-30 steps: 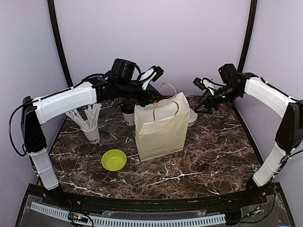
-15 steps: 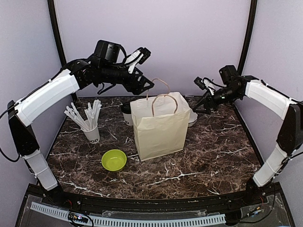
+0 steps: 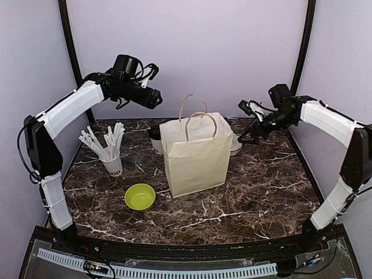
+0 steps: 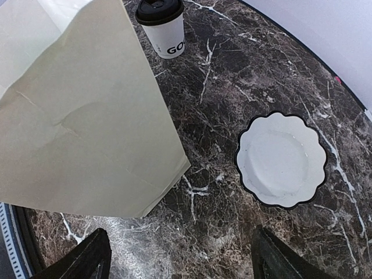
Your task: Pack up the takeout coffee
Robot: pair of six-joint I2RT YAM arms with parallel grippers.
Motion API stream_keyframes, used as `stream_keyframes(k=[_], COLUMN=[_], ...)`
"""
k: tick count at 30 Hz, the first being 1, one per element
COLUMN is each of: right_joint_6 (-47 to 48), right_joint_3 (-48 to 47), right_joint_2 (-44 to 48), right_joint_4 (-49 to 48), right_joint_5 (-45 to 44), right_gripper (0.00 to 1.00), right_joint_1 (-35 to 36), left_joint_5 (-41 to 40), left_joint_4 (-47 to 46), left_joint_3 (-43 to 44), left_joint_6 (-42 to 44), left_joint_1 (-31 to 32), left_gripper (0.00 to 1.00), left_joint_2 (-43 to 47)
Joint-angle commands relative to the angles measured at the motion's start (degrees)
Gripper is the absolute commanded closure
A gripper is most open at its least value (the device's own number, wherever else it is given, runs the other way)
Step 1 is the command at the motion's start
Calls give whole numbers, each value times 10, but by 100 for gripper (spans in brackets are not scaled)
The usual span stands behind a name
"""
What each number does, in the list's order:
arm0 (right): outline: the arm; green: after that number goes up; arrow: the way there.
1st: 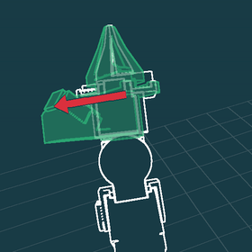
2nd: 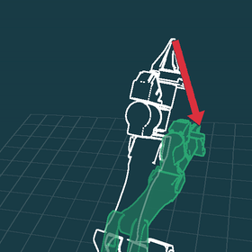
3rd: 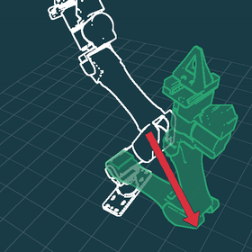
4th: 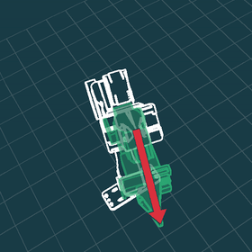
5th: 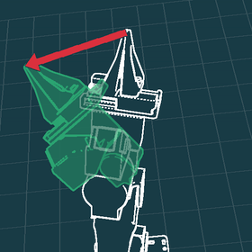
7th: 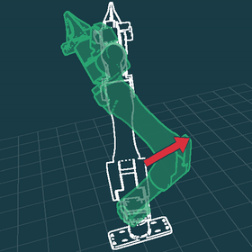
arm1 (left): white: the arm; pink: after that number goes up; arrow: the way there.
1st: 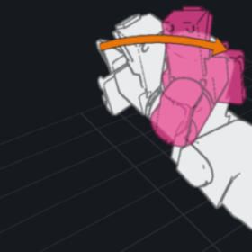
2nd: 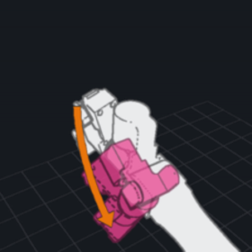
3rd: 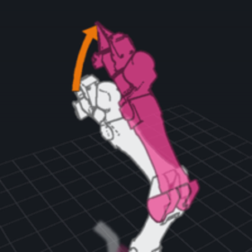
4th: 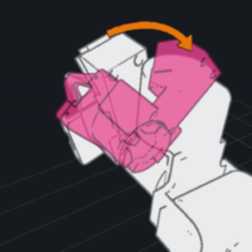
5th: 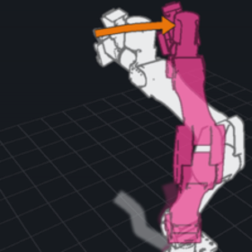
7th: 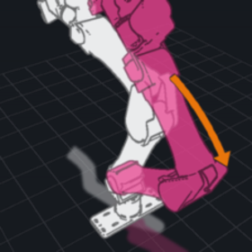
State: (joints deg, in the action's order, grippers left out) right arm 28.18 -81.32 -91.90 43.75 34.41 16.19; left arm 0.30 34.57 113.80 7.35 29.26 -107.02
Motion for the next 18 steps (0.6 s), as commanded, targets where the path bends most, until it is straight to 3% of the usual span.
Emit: stream_keyframes(k=[1, 4, 18], right_joint_6=[1, 6, 8], right_joint_3=[7, 2, 6], right_joint_2=[23, 19, 11], right_joint_4=[0, 17, 43], right_joint_5=[-9, -8, -4], right_gripper=[16, 16, 15], right_joint_1=[2, 2, 2], left_joint_5=[38, 41, 70], left_joint_4=[15, 39, 42], left_joint_3=[10, 42, 35], left_joint_6=[-26, -30, -59], left_joint_1=[-15, -22, -32], left_gripper=[15, 14, 9], left_joint_2=[-28, -68, -150])
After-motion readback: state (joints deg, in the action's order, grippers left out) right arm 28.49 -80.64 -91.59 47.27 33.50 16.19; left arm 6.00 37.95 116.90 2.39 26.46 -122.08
